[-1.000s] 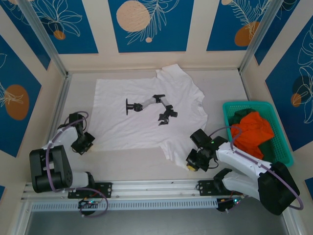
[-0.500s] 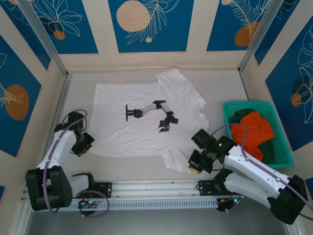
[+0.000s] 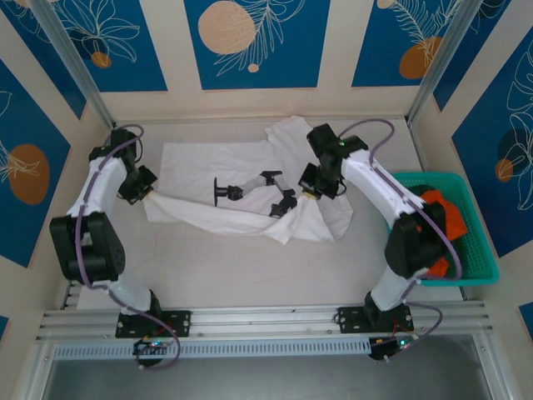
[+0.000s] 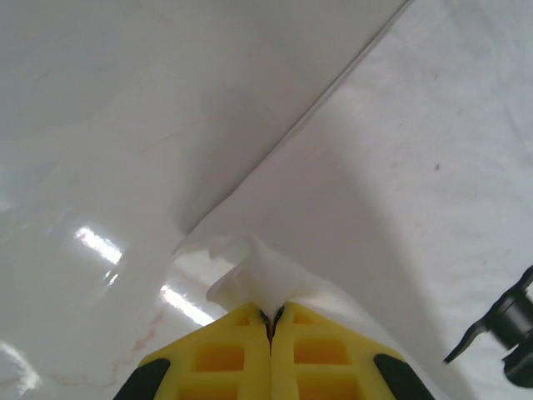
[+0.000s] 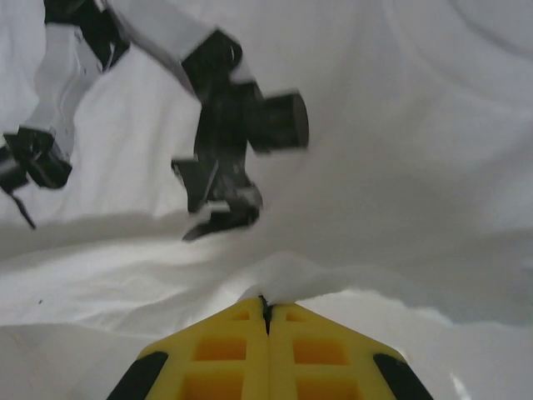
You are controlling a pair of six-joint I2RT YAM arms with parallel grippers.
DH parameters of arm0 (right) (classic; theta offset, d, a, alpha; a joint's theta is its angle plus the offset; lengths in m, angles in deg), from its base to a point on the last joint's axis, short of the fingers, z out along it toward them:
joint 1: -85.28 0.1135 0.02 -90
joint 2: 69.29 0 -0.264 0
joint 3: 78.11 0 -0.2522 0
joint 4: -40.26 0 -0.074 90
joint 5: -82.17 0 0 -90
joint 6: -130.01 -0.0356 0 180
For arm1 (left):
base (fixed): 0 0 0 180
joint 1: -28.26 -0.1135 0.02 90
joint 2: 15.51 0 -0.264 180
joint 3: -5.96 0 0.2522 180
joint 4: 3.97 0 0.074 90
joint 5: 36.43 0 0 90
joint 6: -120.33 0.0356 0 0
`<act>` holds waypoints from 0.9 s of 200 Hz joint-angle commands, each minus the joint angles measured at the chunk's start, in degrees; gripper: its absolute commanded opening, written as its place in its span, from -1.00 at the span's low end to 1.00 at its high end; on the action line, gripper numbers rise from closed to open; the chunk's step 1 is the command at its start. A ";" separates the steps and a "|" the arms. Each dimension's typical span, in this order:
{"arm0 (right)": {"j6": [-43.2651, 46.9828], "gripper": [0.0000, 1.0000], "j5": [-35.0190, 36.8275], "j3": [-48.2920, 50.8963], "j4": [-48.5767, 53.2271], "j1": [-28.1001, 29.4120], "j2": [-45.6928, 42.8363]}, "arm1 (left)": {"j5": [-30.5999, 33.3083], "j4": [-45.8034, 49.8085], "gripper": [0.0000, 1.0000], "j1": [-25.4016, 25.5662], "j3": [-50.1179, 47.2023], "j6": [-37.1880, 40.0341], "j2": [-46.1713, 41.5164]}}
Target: Fold and stack the t-shirts
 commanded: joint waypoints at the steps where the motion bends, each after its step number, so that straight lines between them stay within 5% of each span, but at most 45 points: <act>1: 6.65 -1.00 2.29 -12.62 5.38 -3.49 12.12 | -2.26 4.08 -1.00 -0.52 8.36 1.45 8.52; 39: 7.63 -1.00 2.59 -41.41 15.98 -6.10 31.73 | -4.52 6.92 -1.00 -1.55 18.85 -0.21 19.00; 60: 8.14 -1.00 0.51 -46.05 18.18 -6.60 34.29 | -5.56 6.03 -1.00 -1.50 18.32 0.06 18.28; 92: 7.03 -1.00 -5.34 -24.47 5.79 -7.17 20.33 | -8.17 4.06 -1.00 -1.43 9.45 2.87 11.50; 134: 7.33 -1.00 -15.37 7.94 -11.04 -5.86 -8.41 | -14.89 -0.24 -1.00 -0.73 -13.77 3.61 -7.41; 180: 7.71 -1.00 -21.86 31.21 -9.40 -4.74 -36.22 | -18.35 -3.17 -1.00 1.32 -36.75 -1.74 -31.34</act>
